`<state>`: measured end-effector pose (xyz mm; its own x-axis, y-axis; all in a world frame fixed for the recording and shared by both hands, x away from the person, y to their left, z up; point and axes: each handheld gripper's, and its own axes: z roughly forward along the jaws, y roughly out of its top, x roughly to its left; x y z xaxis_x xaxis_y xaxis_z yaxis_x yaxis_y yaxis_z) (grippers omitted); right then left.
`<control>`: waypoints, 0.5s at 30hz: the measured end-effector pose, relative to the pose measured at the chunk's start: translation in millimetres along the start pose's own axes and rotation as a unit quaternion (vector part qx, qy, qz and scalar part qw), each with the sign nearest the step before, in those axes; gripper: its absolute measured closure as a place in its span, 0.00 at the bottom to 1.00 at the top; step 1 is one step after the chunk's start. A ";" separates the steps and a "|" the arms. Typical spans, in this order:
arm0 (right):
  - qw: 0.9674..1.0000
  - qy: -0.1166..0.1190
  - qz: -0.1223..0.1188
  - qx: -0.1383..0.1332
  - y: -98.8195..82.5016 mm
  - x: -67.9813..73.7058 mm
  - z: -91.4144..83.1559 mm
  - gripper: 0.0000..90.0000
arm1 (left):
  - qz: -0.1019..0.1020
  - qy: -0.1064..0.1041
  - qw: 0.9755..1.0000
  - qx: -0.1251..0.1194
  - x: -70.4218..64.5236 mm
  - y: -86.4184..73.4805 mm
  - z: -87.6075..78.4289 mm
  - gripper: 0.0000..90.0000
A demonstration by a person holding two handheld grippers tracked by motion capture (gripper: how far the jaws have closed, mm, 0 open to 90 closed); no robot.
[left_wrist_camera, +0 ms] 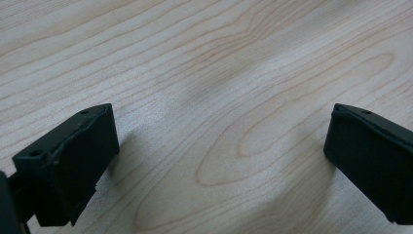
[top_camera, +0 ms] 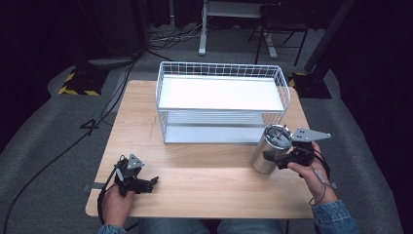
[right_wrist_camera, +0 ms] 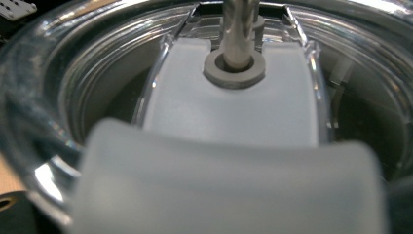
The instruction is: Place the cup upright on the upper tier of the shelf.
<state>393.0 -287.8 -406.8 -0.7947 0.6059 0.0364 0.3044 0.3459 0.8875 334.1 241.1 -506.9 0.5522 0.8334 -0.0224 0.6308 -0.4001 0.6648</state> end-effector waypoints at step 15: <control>1.000 0.007 -0.020 0.003 45.4 -2.5 -20.1 0.04 | 0.000 0.000 1.000 0.000 0.0 0.0 0.0 0.00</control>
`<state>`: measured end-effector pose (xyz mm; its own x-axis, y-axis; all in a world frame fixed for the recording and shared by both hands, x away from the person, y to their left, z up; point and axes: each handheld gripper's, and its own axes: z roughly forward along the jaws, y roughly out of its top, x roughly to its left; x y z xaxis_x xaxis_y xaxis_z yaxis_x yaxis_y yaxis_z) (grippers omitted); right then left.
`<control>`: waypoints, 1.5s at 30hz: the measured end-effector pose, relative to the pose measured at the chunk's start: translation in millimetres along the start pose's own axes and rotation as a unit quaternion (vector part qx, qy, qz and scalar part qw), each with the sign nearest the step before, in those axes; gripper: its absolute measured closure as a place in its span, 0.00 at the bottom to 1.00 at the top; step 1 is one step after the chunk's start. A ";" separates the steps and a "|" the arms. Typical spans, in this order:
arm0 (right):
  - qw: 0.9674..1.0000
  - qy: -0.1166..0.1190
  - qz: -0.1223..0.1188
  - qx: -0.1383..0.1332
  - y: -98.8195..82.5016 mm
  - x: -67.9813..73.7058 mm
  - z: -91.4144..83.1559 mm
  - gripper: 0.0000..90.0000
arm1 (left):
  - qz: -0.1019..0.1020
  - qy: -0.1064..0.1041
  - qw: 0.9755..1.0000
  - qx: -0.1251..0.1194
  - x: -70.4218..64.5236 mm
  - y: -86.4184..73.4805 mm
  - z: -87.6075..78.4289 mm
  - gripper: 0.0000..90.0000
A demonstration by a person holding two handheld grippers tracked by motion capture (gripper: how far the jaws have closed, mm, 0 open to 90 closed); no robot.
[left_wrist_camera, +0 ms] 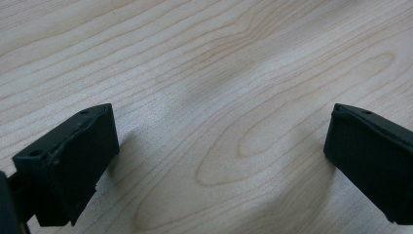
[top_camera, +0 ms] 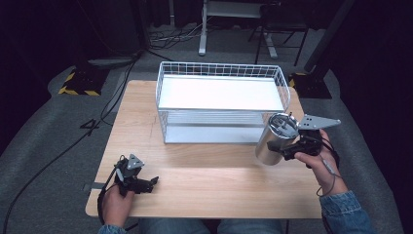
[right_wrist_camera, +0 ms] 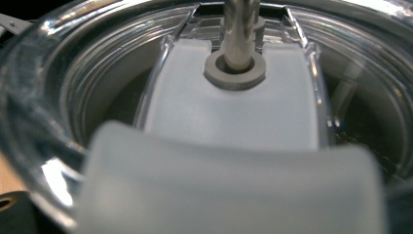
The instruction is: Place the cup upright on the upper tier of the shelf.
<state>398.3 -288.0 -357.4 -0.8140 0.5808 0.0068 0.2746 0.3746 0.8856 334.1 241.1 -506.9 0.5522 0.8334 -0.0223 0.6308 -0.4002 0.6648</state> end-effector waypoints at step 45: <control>0.999 0.004 -0.026 -0.048 143.5 -16.2 -7.8 0.04 | 0.000 -0.001 1.000 0.002 0.0 0.0 -0.4 0.00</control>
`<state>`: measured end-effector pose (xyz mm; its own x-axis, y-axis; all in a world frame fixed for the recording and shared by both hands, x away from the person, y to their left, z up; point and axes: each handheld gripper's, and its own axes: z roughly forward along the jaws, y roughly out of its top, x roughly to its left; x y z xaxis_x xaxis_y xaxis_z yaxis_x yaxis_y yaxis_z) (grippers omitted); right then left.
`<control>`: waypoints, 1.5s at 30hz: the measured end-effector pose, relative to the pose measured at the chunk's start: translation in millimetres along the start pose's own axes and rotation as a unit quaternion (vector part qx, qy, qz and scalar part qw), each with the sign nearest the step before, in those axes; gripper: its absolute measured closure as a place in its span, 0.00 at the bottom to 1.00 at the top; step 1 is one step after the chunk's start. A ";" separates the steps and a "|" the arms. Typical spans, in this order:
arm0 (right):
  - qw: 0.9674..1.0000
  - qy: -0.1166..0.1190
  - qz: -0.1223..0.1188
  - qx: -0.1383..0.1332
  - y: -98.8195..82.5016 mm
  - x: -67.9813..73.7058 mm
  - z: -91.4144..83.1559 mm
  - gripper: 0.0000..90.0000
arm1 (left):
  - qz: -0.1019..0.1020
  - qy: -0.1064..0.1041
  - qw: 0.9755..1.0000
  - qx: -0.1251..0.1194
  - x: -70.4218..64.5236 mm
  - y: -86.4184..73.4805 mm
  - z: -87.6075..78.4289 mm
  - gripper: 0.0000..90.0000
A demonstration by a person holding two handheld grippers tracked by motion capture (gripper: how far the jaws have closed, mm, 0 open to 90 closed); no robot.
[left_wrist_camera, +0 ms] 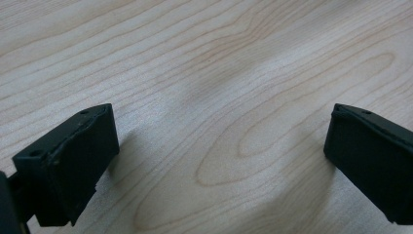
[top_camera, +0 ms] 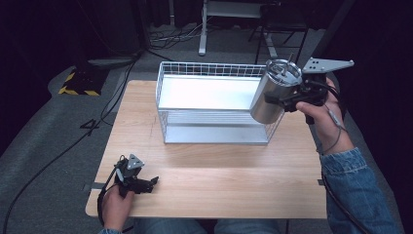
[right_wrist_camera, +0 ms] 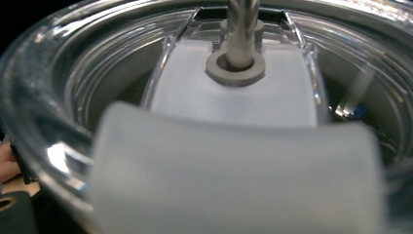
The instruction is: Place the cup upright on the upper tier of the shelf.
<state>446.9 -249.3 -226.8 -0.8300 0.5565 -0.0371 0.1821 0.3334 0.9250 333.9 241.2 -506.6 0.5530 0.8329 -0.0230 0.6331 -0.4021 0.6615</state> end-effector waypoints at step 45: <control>0.999 0.033 -0.007 0.017 58.5 -6.4 158.3 0.04 | -0.001 0.001 1.000 -0.002 -0.2 0.0 0.3 0.00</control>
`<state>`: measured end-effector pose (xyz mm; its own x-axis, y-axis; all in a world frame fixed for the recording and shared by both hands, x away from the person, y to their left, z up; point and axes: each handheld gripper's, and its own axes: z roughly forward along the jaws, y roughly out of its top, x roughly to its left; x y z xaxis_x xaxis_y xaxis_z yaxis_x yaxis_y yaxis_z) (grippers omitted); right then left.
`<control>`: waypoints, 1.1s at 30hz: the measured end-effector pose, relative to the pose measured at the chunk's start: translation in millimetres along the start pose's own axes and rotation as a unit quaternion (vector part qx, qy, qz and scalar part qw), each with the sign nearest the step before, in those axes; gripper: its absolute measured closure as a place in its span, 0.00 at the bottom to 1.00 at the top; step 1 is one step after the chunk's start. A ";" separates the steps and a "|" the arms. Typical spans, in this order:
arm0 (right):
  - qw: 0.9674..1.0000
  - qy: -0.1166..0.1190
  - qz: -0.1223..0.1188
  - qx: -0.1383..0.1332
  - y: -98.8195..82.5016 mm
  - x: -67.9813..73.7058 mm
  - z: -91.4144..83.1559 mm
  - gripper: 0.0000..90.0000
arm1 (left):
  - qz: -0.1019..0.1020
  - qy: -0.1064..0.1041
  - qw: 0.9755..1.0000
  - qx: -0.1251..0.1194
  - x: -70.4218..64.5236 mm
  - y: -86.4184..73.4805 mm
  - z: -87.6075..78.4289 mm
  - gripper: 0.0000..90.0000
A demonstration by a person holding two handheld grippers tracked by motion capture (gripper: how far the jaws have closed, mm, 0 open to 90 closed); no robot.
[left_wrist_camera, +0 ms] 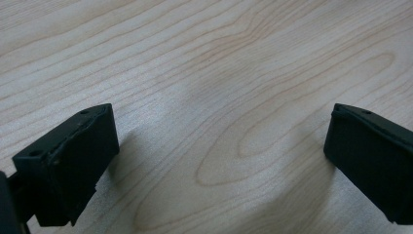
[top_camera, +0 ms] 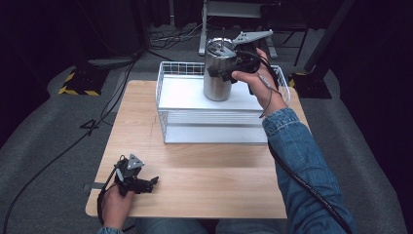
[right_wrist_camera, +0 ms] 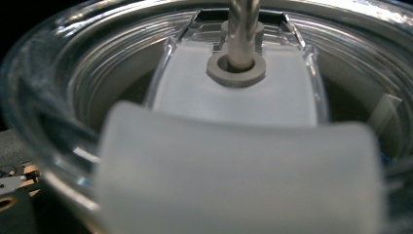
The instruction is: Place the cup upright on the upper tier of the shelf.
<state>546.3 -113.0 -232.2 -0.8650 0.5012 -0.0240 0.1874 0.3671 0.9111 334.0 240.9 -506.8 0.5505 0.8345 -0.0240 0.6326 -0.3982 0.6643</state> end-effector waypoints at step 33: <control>0.999 0.012 0.029 0.004 -12.3 -8.6 9.8 0.00 | 0.000 0.000 1.000 0.000 0.0 0.0 0.0 0.00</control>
<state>556.0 -114.2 -247.2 -0.8633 0.5031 0.0393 0.2420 0.3446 0.9070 334.0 240.9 -506.8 0.5503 0.8346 -0.0240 0.6323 -0.3978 0.6648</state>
